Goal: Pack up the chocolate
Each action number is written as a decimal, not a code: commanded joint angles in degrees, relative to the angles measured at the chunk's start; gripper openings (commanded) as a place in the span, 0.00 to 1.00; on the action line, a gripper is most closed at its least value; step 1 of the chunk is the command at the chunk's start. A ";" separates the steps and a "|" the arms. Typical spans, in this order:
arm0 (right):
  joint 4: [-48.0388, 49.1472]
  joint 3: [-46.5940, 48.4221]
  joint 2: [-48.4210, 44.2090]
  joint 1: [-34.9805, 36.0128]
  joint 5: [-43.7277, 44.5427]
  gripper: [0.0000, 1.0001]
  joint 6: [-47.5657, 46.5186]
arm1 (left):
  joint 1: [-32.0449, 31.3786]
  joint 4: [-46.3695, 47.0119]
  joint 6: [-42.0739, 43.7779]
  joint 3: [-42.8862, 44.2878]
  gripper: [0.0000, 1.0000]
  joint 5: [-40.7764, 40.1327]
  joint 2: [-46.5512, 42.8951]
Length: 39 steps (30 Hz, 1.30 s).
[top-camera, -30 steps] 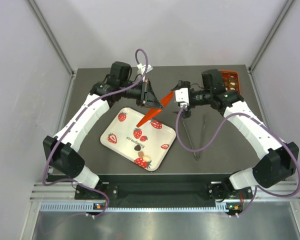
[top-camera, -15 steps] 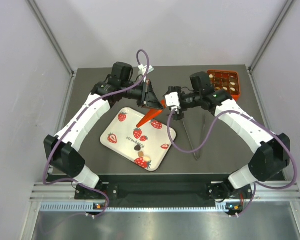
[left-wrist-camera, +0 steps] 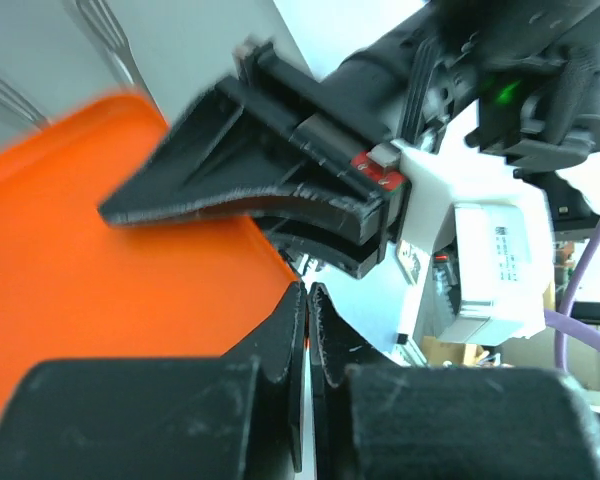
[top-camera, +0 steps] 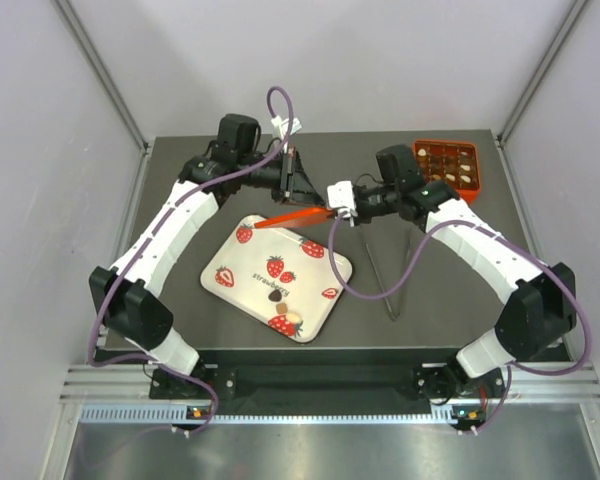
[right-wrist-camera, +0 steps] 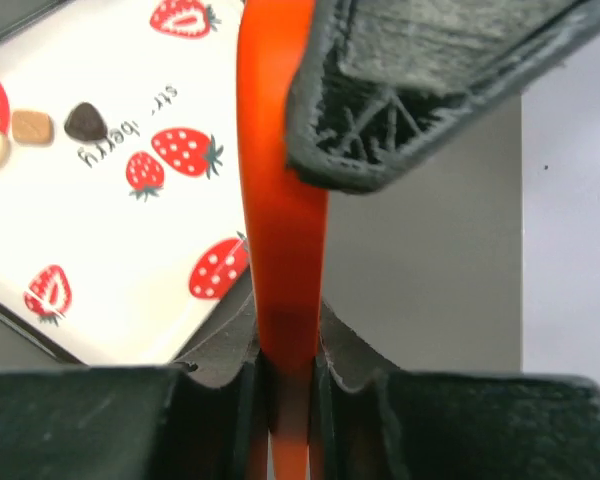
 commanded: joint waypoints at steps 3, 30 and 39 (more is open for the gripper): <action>5.55 1.10 -0.48 0.70 -3.01 0.00 6.96 | 1.47 2.56 0.51 6.01 0.00 1.62 2.57; 35.25 -4.79 -1.80 -25.73 15.39 0.00 79.18 | 11.50 -3.33 4.02 6.47 0.61 -30.81 -3.65; 58.96 -15.23 -0.39 -39.03 25.80 0.00 108.38 | 11.32 2.12 4.99 -7.16 0.61 -29.50 -8.93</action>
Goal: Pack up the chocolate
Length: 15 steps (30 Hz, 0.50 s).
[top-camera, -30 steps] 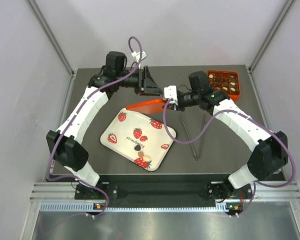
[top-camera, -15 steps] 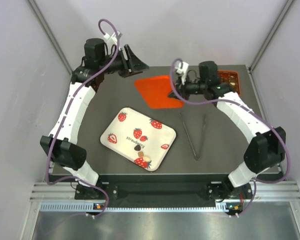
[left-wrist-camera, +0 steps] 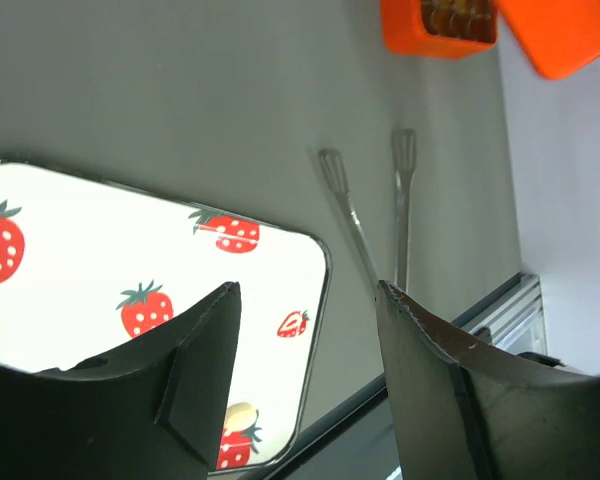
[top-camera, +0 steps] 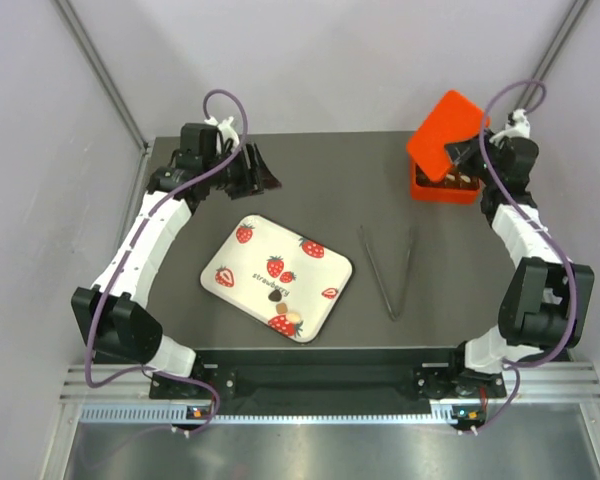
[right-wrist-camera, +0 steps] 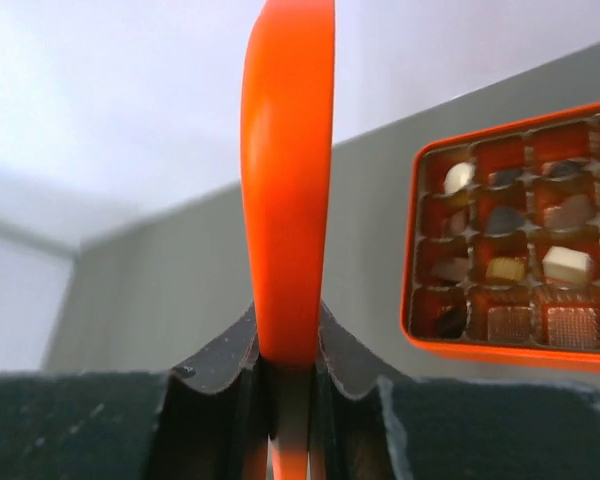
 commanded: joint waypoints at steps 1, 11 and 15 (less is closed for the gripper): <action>18.50 -3.75 -1.66 -0.91 8.14 0.00 15.77 | -0.09 3.00 2.19 -2.40 0.61 -0.69 -3.34; 44.43 -10.61 8.88 -1.61 18.88 0.00 35.03 | -0.09 5.90 2.37 -7.15 0.61 0.02 -4.66; 47.60 -10.44 13.54 -1.44 20.03 0.00 38.12 | -0.09 6.34 2.28 -8.03 0.61 0.45 -4.48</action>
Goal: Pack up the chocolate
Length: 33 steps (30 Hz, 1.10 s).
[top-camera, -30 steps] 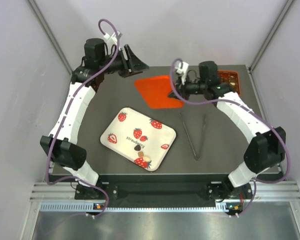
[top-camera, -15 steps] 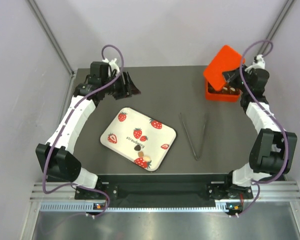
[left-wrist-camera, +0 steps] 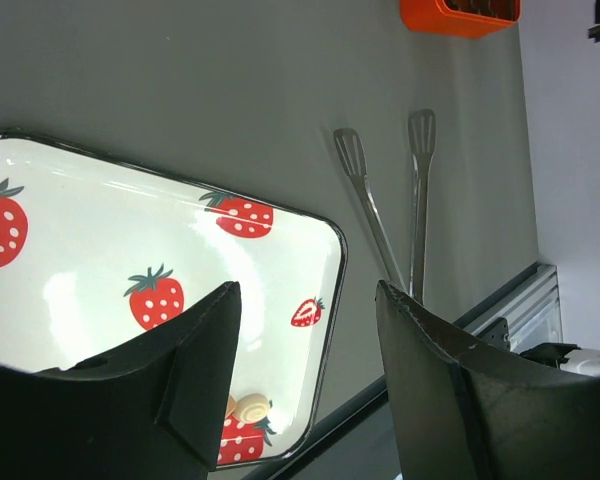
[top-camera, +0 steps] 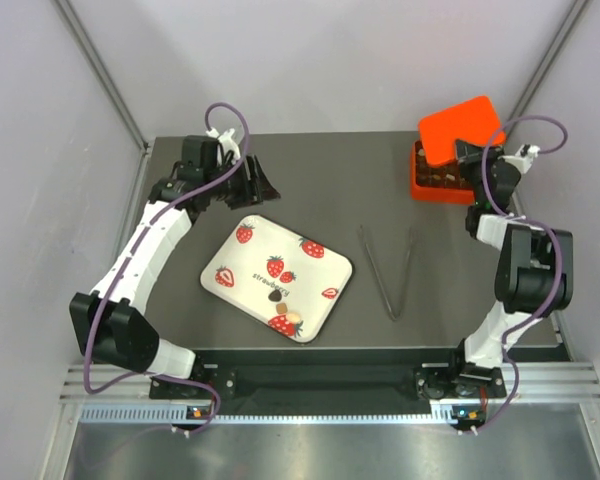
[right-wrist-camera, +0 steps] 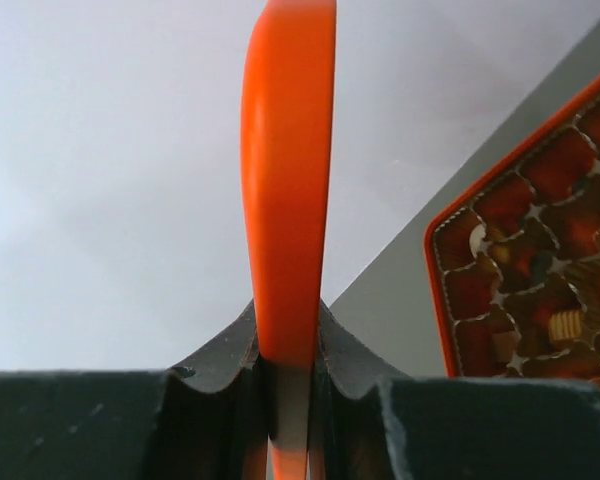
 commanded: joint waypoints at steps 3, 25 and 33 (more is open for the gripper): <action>14.48 0.27 5.44 0.07 3.88 0.00 7.35 | -0.26 4.35 0.44 -1.26 0.61 0.59 -1.90; 16.07 2.65 17.06 3.59 11.35 0.07 15.70 | -1.58 6.55 0.53 -3.81 0.61 -2.05 -0.32; 14.41 2.73 18.91 3.67 12.32 0.18 16.76 | -1.93 6.64 0.62 -3.90 0.61 -3.10 -0.06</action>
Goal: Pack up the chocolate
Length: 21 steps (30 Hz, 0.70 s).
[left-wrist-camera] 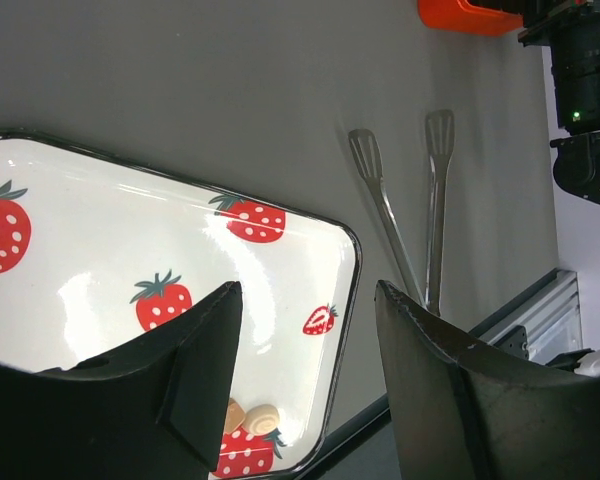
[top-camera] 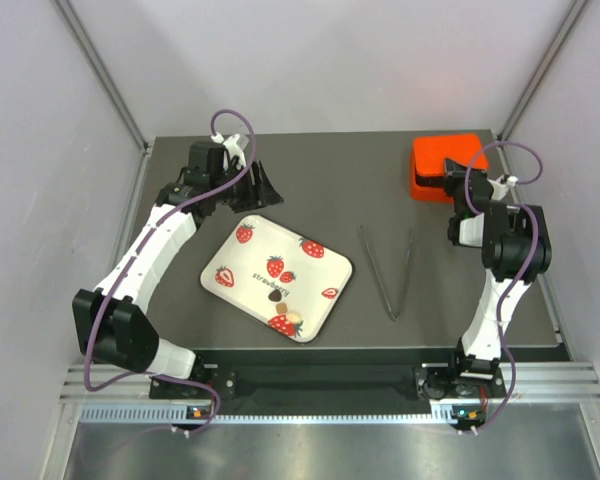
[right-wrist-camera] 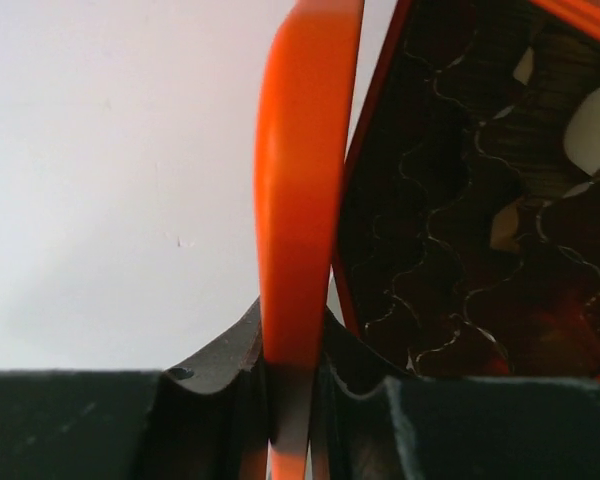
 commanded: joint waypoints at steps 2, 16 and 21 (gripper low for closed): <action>1.42 2.41 0.46 0.55 0.91 0.23 0.82 | -0.43 2.88 0.40 -0.16 0.61 -1.01 0.18; -13.41 0.83 -7.71 -0.15 -2.69 0.45 -4.01 | -0.95 3.15 0.04 -0.68 0.61 -1.18 -1.75; -23.35 0.39 -11.84 -0.95 -3.22 0.45 -6.11 | -0.95 2.97 -0.13 -0.95 0.61 -1.36 -2.89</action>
